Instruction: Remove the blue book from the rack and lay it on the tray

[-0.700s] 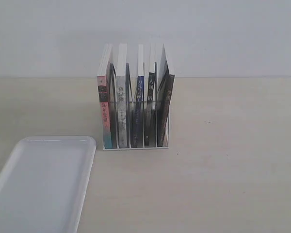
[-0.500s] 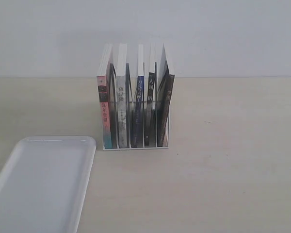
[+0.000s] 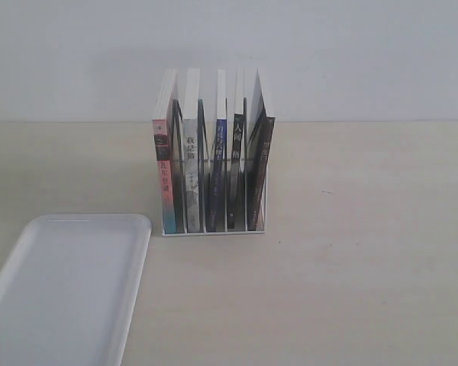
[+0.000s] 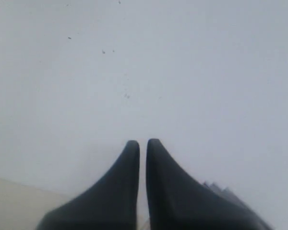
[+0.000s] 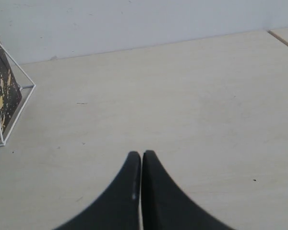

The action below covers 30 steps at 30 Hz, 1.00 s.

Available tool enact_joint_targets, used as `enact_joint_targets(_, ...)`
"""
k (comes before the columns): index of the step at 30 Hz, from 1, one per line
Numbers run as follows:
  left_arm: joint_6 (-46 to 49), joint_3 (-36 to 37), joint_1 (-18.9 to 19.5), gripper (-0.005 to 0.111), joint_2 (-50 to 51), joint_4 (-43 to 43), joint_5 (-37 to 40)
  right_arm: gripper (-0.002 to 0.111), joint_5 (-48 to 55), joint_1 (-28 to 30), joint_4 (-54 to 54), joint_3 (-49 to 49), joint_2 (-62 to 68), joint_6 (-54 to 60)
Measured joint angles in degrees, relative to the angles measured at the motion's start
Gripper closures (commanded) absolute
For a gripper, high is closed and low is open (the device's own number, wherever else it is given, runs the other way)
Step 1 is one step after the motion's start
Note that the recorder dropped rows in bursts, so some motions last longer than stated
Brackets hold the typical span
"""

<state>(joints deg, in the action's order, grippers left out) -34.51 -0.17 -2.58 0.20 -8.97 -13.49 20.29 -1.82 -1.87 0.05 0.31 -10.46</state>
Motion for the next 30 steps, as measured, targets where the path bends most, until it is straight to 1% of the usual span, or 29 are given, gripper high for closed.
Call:
enact_joint_targets(1, -3.57, 0.00, 0.00, 0.102, 0.00, 0.15, -1.01, 0.108, 0.00, 0.00, 0.00, 0.00, 0.00, 0.00)
enact_joint_targets(3, -7.11, 0.00, 0.00, 0.102, 0.00, 0.15, -3.20, 0.108, 0.00, 0.00, 0.00, 0.00, 0.00, 0.00)
enact_joint_targets(6, -10.08, 0.00, 0.00, 0.102, -0.09, 0.15, -6.71, 0.108, 0.00, 0.00, 0.00, 0.00, 0.00, 0.00)
enact_joint_targets(8, -12.45, -0.14, 0.00, 0.102, -0.09, 0.15, -7.62, 0.108, 0.00, 0.00, 0.00, 0.00, 0.00, 0.00)
enact_joint_targets(9, -13.33, -1.12, 0.00, 0.102, -0.09, 0.15, -7.37, 0.108, 0.00, 0.00, 0.00, 0.00, 0.00, 0.00)
enact_joint_targets(10, -13.76, -5.06, 0.00, 0.102, -0.09, 0.15, -5.59, 0.108, 0.00, 0.00, 0.00, 0.00, 0.00, 0.00)
enact_joint_targets(11, -13.63, -7.25, 0.00, 0.102, 0.56, -0.02, -4.56, 0.108, 0.00, 0.00, 0.00, 0.00, 0.00, 0.00)
enact_joint_targets(12, -12.30, -13.54, 0.00, 0.102, 4.03, -0.76, -1.90, 0.108, 0.00, 0.00, 0.00, 0.00, 0.00, 0.00)
enact_joint_targets(13, -11.76, -16.78, 0.00, 0.102, 6.04, -1.82, -0.48, 0.108, 0.00, 0.00, 0.00, 0.00, 0.00, 0.00)
enact_joint_targets(14, -11.18, -23.01, 0.00, 0.102, 11.83, -4.49, 4.17, 0.108, 0.00, 0.00, 0.00, 0.00, 0.00, 0.00)
enact_joint_targets(16, -9.99, -30.76, 0.00, 0.102, 21.23, -7.58, 13.49, 0.108, 0.00, 0.00, 0.00, 0.00, 0.00, 0.00)
enact_joint_targets(18, -4.54, -37.37, 0.00, 0.102, 30.34, -8.18, 22.94, 0.108, 0.00, 0.00, 0.00, 0.00, 0.00, 0.00)
enact_joint_targets(19, 0.12, -40.49, 0.00, 0.102, 35.00, -6.16, 27.85, 0.108, 0.00, 0.00, 0.00, 0.00, 0.00, 0.00)
enact_joint_targets(24, 20.76, -51.90, 0.00, 0.102, 52.10, 7.06, 41.15, 0.108, 0.00, 0.00, 0.00, 0.00, 0.00, 0.00)
enact_joint_targets(27, 26.64, -57.39, -0.12, 0.102, 60.50, 12.88, 48.09, 0.108, 0.00, 0.00, 0.00, 0.00, 0.00, 0.00)
enact_joint_targets(29, 28.67, -59.94, -1.02, 0.102, 64.17, 14.77, 50.34, 0.108, 0.00, 0.00, 0.00, 0.00, 0.00, 0.00)
enact_joint_targets(30, 29.28, -60.96, -2.05, 0.102, 66.48, 15.17, 50.66, 0.108, 0.00, 0.00, 0.00, 0.00, 0.00, 0.00)
